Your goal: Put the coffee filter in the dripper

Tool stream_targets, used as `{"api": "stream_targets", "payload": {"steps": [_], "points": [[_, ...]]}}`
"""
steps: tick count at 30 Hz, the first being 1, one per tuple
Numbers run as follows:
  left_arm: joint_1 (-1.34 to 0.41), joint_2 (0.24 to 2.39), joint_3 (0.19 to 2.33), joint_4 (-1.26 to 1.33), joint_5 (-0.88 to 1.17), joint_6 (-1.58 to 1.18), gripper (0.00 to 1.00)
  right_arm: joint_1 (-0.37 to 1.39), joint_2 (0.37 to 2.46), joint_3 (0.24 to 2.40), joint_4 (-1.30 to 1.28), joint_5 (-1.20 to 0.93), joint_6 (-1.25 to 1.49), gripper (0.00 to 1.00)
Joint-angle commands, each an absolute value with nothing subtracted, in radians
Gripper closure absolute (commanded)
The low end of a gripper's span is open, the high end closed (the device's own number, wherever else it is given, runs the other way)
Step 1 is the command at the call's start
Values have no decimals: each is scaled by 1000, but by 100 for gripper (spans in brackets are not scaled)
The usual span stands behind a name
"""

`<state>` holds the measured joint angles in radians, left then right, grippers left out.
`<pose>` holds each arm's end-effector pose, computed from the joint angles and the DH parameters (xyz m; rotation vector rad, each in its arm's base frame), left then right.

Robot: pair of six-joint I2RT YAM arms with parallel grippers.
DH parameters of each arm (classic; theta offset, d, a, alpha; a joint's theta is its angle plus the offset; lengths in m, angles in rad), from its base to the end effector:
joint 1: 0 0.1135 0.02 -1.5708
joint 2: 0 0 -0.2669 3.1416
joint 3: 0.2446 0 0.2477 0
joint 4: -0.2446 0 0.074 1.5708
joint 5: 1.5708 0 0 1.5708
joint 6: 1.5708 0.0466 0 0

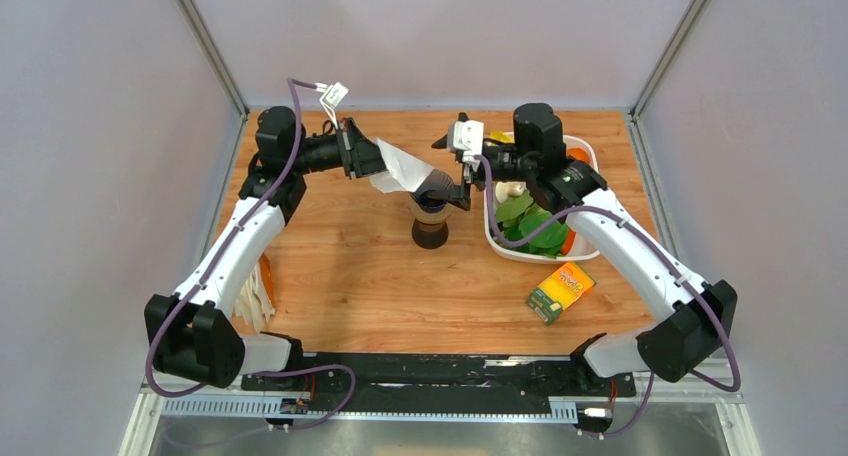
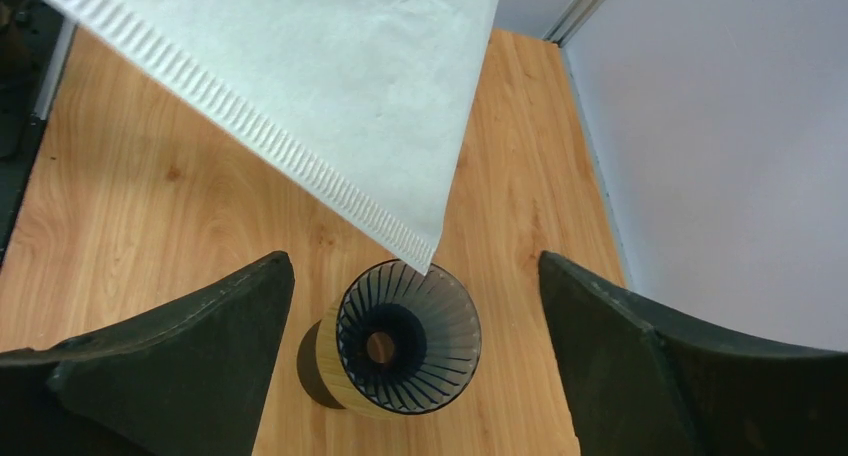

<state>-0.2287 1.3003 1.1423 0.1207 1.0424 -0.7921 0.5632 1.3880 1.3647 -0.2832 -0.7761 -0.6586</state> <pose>0.2761 -0.1056 0.3885 0.4099 1.8029 -1.5720 0.2493 0.1960 0.3980 -1.4408 1.1391 0.6570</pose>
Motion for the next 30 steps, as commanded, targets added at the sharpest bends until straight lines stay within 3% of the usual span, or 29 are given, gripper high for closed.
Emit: {"api": "stream_targets", "payload": {"steps": [1,13,23,30], "points": [[-216,1289,1199,113,1126,-669,100,555,1374,1465,-469,-887,-630,0],[-268,1343,1338,-187,1160,-365,100,564,1470,1608,-604,-934,-603,3],[-329,1345,1373,-253,1114,-315,100,586,1499,1640,-606,-910,-595,32],[-334,1341,1376,-260,1087,-307,100,590,1488,1633,-606,-928,-593,44]]}}
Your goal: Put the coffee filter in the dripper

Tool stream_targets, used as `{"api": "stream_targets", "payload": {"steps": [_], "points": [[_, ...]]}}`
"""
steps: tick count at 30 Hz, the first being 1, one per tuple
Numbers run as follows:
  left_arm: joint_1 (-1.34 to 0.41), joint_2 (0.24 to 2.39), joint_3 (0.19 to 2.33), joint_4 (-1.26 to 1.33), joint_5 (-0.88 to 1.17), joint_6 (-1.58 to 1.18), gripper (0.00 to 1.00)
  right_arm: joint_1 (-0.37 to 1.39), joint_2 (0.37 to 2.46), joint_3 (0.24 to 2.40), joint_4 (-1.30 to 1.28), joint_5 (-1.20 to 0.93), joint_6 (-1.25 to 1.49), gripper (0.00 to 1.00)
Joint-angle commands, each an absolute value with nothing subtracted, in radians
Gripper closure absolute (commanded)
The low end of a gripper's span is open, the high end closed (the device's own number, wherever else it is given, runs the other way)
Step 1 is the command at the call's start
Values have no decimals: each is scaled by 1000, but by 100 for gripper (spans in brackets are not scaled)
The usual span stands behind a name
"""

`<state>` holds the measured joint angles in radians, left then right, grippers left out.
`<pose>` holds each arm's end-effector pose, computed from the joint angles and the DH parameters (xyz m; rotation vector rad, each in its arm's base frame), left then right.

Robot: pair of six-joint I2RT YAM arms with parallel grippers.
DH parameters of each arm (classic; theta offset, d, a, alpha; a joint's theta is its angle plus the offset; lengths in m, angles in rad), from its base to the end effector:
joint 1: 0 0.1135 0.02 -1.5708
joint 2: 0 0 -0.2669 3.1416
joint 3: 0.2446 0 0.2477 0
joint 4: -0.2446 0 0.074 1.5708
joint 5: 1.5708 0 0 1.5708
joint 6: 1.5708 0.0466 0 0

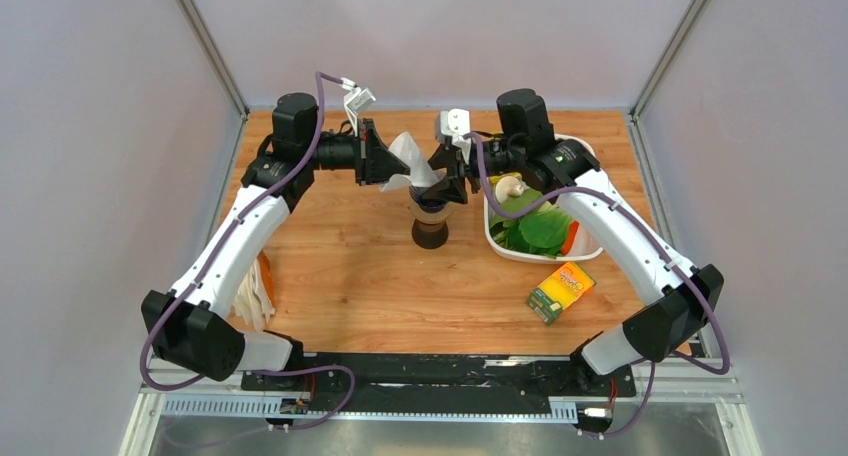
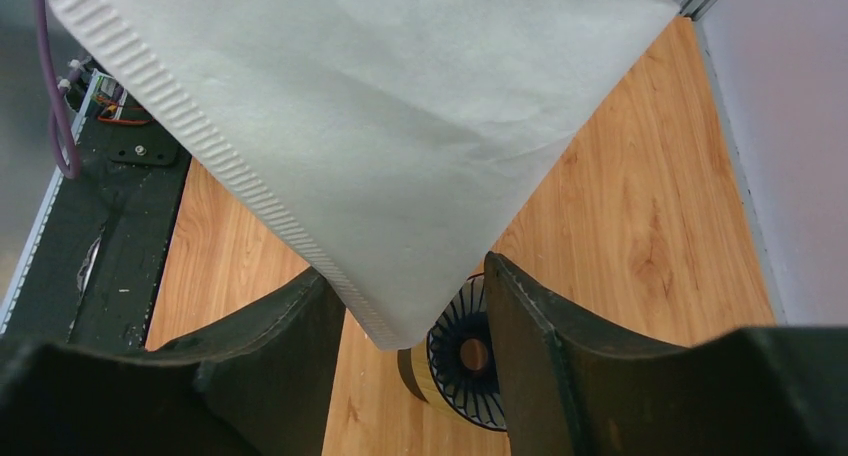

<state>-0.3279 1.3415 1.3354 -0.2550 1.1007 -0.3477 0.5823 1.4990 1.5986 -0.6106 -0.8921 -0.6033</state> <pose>0.2630 -0.1333 0.4074 0.8068 1.7572 -1.4578 0.2507 0.2085 0.4128 -1.5157 1.2894 0.9045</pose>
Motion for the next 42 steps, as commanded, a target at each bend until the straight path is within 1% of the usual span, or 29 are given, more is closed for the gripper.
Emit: {"api": "stream_targets", "payload": {"steps": [1,3,4,6,7,8,10,12,16,20,22,24,25,27,30,31,34,35,37,40,42], "points": [[-334,1341,1376,-256,1090,-309,100,591,1487,1631,-606,-931,-591,46],[-334,1340,1374,-239,1110,-314,100,591,1485,1629,-608,-943,-585,47],[-334,1337,1368,-231,1131,-314,100,590,1484,1629,-611,-949,-580,43],[-334,1329,1360,-243,1143,-295,100,588,1476,1631,-621,-965,-576,29],[-334,1326,1361,-254,1142,-267,100,587,1471,1629,-627,-971,-578,25],[-334,1323,1363,-282,1136,-253,100,585,1467,1627,-631,-973,-576,25],[-334,1319,1364,-321,1136,-208,100,577,1465,1628,-632,-973,-569,33],[-334,1313,1364,-357,1124,-159,100,569,1468,1633,-632,-974,-557,37],[-334,1320,1398,-485,1106,10,100,561,1473,1638,-632,-984,-549,41],[-336,1327,1434,-571,1063,109,100,559,1476,1633,-632,-969,-551,38],[-336,1327,1438,-545,983,55,100,550,1487,1646,-632,-950,-533,36],[-336,1325,1437,-492,856,-51,100,541,1499,1673,-631,-932,-498,29],[-335,1321,1435,-471,746,-95,100,538,1502,1687,-629,-913,-478,25],[-337,1305,1413,-409,595,-210,100,529,1501,1709,-599,-853,-411,18],[-358,1280,1390,-301,444,-286,100,502,1475,1697,-465,-728,-198,12],[-366,1274,1388,-267,389,-285,100,496,1464,1687,-413,-642,-125,10],[-426,1274,1406,-231,261,-259,100,494,1446,1693,-328,-511,-19,7],[-444,1284,1429,-230,175,-239,100,495,1443,1701,-311,-483,9,7],[-499,1305,1461,-236,69,-208,100,496,1438,1715,-279,-438,77,6],[-538,1328,1491,-218,-72,-166,100,496,1436,1735,-254,-414,140,4],[-556,1339,1506,-193,-118,-144,100,497,1433,1737,-248,-423,158,3]]}}
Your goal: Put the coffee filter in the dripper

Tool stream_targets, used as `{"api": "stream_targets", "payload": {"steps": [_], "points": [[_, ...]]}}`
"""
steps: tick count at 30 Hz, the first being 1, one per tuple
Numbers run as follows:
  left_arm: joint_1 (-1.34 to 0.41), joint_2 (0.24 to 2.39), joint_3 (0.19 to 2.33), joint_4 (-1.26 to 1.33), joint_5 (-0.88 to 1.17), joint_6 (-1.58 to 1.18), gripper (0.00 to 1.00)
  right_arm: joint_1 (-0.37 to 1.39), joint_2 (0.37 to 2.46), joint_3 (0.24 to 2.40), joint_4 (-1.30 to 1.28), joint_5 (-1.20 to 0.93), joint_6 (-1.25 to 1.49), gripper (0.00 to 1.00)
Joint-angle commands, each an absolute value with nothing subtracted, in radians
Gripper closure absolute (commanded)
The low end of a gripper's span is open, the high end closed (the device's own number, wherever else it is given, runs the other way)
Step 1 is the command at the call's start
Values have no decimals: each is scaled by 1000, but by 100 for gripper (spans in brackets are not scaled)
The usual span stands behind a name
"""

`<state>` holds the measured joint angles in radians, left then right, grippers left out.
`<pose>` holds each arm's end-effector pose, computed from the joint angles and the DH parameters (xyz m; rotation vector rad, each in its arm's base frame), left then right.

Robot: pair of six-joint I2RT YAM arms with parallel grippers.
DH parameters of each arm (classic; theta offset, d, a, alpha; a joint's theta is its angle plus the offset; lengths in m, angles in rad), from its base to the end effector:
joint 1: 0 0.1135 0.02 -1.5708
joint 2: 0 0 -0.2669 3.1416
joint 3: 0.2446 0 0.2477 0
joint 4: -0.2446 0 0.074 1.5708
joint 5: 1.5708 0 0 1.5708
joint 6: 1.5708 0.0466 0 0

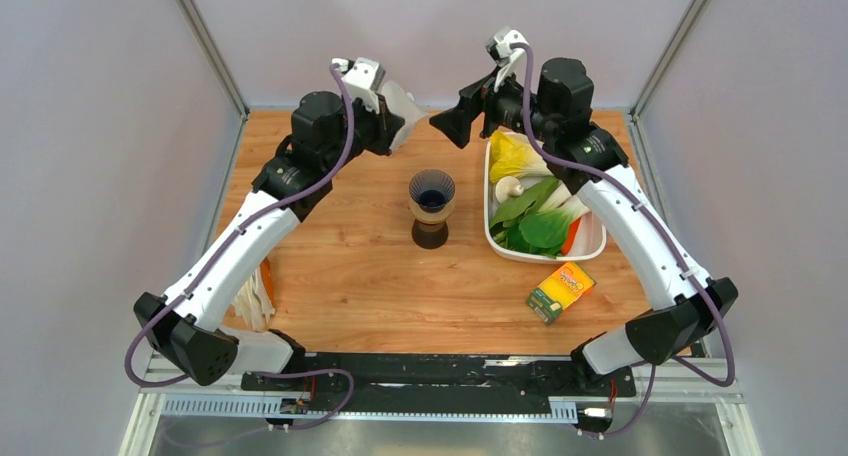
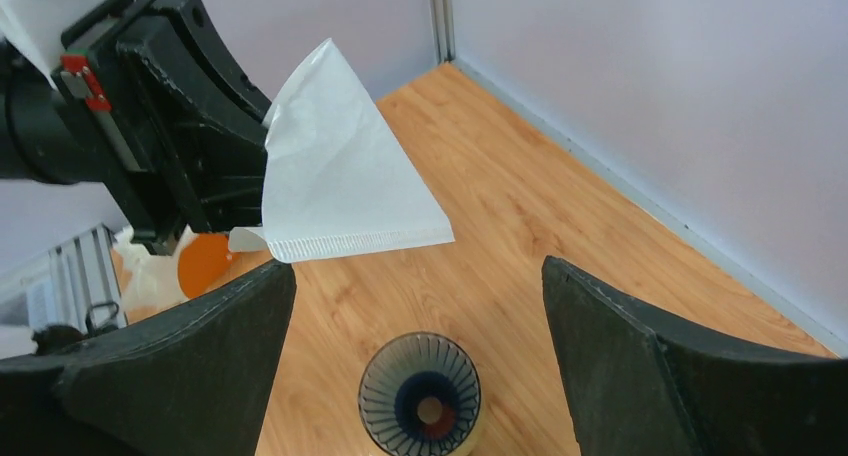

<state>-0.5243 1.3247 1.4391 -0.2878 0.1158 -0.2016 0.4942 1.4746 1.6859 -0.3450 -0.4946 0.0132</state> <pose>0.2617 -0.1575 0.4386 0.3722 1.7462 -0.6285 0.2807 0.1764 0.4729 -0.7749 1.5727 0.7942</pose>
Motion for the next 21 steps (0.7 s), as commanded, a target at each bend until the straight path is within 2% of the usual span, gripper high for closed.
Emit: {"api": "stream_targets", "payload": {"steps": [1,9,14,21], "points": [[-560,1343,1513,-180,-126,-137,100,496,1430,1733,-247,-436,161,3],[-561,1362,1535,-165,-182,-111,100,496,1352,1651,-243,-466,93,0],[-578,1366,1546,-147,-202,-124,100,556,1407,1688,-243,-294,115,2],[-585,1393,1600,-179,-240,-205,100,649,1434,1673,-223,-176,87,0]]}}
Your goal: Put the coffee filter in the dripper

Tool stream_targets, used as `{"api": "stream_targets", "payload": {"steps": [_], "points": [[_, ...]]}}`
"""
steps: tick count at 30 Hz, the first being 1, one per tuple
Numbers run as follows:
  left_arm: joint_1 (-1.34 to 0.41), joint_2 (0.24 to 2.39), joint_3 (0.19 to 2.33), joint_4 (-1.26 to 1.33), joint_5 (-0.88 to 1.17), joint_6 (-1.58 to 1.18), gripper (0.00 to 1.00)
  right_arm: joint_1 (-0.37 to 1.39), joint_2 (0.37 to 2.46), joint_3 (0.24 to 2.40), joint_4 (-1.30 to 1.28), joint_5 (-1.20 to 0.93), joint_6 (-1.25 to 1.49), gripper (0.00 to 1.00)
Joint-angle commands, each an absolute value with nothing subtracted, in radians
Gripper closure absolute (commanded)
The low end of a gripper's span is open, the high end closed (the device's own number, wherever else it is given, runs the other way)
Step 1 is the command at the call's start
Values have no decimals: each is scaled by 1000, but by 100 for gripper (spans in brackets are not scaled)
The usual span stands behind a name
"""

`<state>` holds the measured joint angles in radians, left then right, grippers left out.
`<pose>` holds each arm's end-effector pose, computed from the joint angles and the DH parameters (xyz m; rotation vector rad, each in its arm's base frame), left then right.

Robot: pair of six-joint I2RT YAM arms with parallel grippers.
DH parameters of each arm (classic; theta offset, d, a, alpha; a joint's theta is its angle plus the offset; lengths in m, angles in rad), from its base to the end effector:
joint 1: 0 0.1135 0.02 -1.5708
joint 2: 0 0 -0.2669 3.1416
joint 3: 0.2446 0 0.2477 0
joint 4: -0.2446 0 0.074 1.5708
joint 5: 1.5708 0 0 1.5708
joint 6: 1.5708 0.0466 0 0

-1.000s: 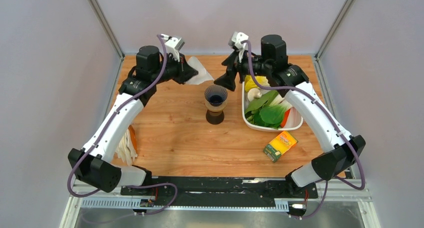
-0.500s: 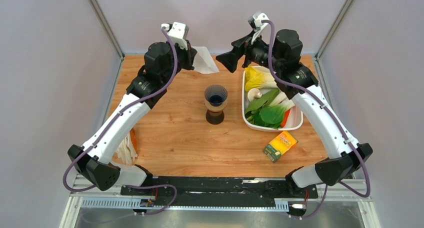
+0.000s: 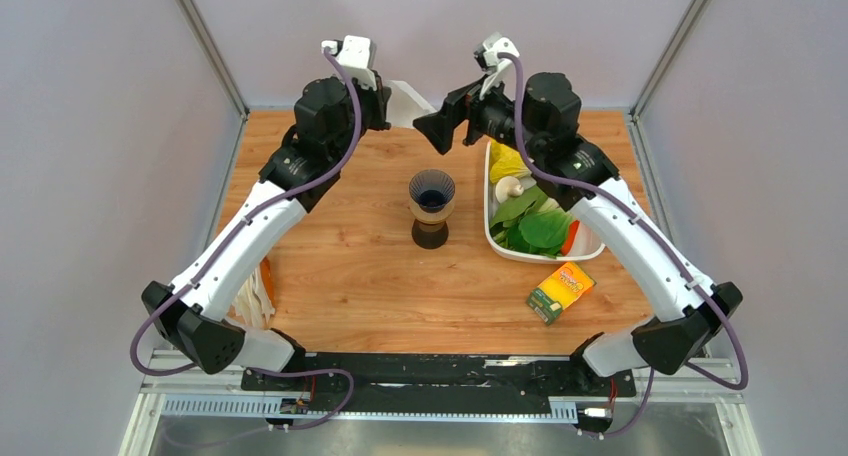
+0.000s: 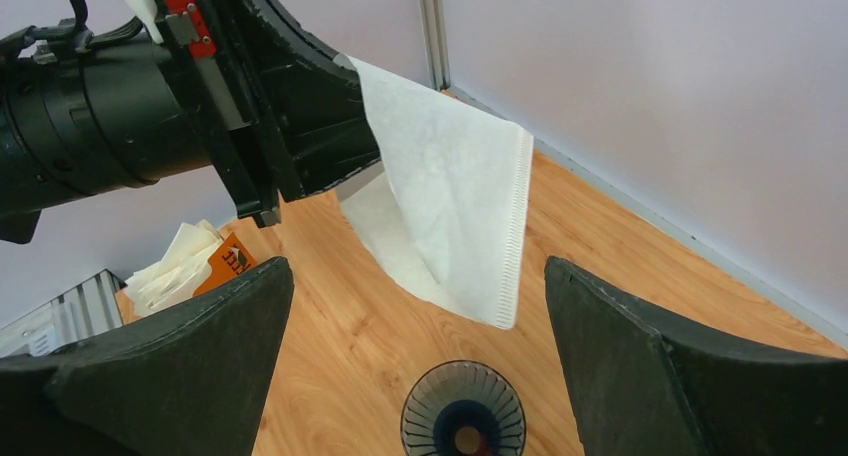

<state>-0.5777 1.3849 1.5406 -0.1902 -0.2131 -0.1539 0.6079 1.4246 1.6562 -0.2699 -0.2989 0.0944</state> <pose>0.2720 -0.1655 0.4682 0.1760 1.6092 -0.3956 0.2546 0.1939 0.4866 -0.6491 1.5324 0.7781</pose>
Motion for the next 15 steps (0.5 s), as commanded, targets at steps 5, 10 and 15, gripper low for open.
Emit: {"api": "stream_targets", "payload": {"steps": [5,10,15], "points": [[-590,1393,1608,-182,-211,-261,100,653,1468,1678,-190,-65,93,0],[-590,1367,1563,-131,-145,-304,100,653,1485,1664,-150,-12,97,9],[-590,1347,1531,-111,-130,-332,100,649,1495,1654,-142,32,115,21]]}}
